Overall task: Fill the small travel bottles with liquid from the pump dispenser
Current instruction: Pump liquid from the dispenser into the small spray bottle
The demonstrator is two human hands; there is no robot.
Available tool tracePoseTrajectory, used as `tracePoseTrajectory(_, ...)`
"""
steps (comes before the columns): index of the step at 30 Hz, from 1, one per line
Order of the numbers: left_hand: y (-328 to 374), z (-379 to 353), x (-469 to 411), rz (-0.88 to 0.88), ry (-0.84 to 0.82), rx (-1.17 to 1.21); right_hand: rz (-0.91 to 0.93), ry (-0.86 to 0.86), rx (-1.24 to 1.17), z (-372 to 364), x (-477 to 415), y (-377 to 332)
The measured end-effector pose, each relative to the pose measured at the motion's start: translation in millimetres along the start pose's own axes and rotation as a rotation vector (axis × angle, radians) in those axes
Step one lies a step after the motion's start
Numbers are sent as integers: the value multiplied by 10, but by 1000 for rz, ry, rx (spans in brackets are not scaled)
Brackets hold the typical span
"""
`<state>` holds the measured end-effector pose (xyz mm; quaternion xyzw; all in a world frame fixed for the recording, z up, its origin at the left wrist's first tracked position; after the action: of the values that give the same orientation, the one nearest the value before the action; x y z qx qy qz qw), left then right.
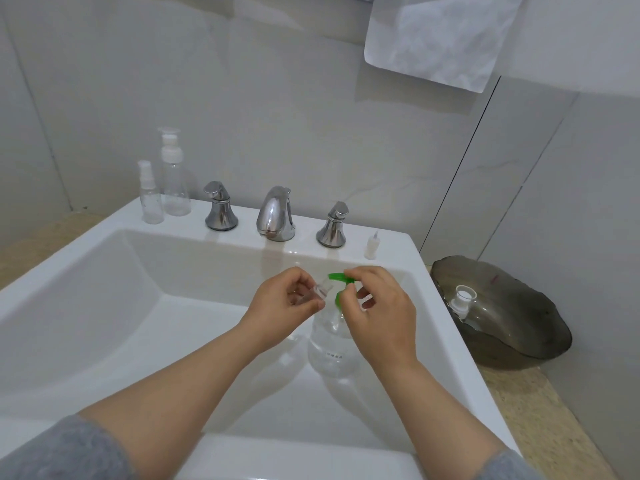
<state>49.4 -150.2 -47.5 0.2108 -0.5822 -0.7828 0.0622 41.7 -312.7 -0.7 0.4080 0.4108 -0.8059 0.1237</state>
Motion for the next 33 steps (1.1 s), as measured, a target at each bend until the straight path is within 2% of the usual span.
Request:
tracePoseTrajectory(5,-89,13,-72,118,-3,55,-123,85,-37,116,-109,151)
tracePoseTrajectory(12,-158,159,-173,229,102,119,-270,-42,74,-46,-175,473)
tracePoseTrajectory(19,-39,316,-220,81,286,-26,-409,-69,191,-210,-397,807)
tracePoseTrajectory(29,-5,222,-219,36,233,20,-371,-25,260,-370,-555,900)
tracePoseTrajectory(33,23,205,-210,20,227,34,-397,6,218,-380,-581,934)
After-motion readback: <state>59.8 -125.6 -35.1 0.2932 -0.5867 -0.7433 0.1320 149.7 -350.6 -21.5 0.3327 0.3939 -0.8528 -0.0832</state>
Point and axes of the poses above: each hand's wrist, its own x-axis away from the middle knuckle, its own z-axis out of the back of the hand, y = z × x, the point moved 7 cm from there along -x, towards the middle knuckle, and after that the axes turned 15 degrees about y, right-handed, at the moved point
